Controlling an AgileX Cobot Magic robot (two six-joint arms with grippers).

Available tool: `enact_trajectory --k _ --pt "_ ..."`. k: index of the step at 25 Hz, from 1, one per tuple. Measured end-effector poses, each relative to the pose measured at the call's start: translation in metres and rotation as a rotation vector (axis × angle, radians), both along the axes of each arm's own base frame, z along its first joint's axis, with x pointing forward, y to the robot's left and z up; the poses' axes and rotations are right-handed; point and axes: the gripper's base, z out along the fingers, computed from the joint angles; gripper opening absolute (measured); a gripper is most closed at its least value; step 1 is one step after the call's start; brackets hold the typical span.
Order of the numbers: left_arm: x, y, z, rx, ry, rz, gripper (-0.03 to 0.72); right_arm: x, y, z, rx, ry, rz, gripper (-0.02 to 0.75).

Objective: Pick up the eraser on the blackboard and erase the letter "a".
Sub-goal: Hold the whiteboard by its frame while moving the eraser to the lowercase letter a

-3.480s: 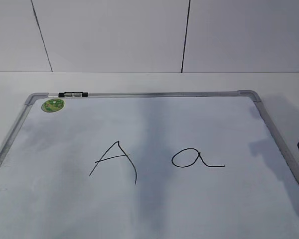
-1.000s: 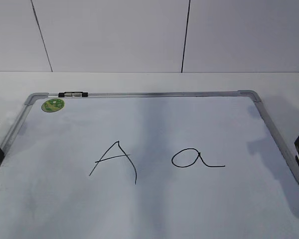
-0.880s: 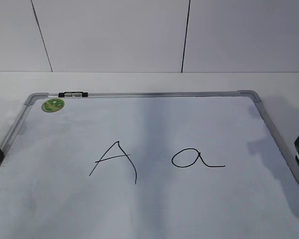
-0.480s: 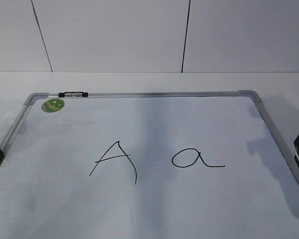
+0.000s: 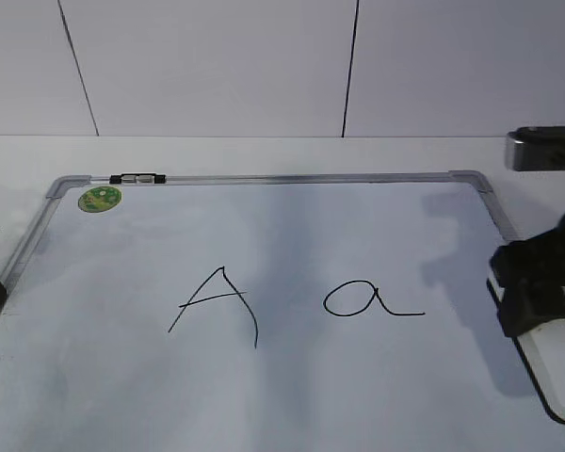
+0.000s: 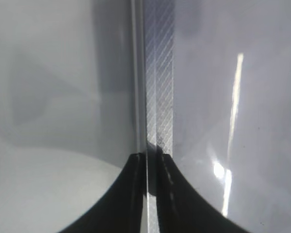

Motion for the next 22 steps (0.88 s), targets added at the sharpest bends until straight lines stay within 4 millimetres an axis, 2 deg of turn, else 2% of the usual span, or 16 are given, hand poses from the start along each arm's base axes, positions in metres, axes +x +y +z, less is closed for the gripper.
enact_trajectory --k 8,13,22 --pt "0.000 0.000 0.000 -0.001 0.001 0.003 0.035 0.045 0.042 -0.012 0.002 -0.002 0.078 0.547" --pt "0.000 0.000 0.000 -0.001 0.000 0.003 0.035 0.065 0.054 -0.026 -0.006 -0.004 0.093 0.546" --pt "0.000 0.000 0.000 0.001 -0.001 0.003 0.040 0.089 0.077 -0.056 -0.055 0.007 0.177 0.546"
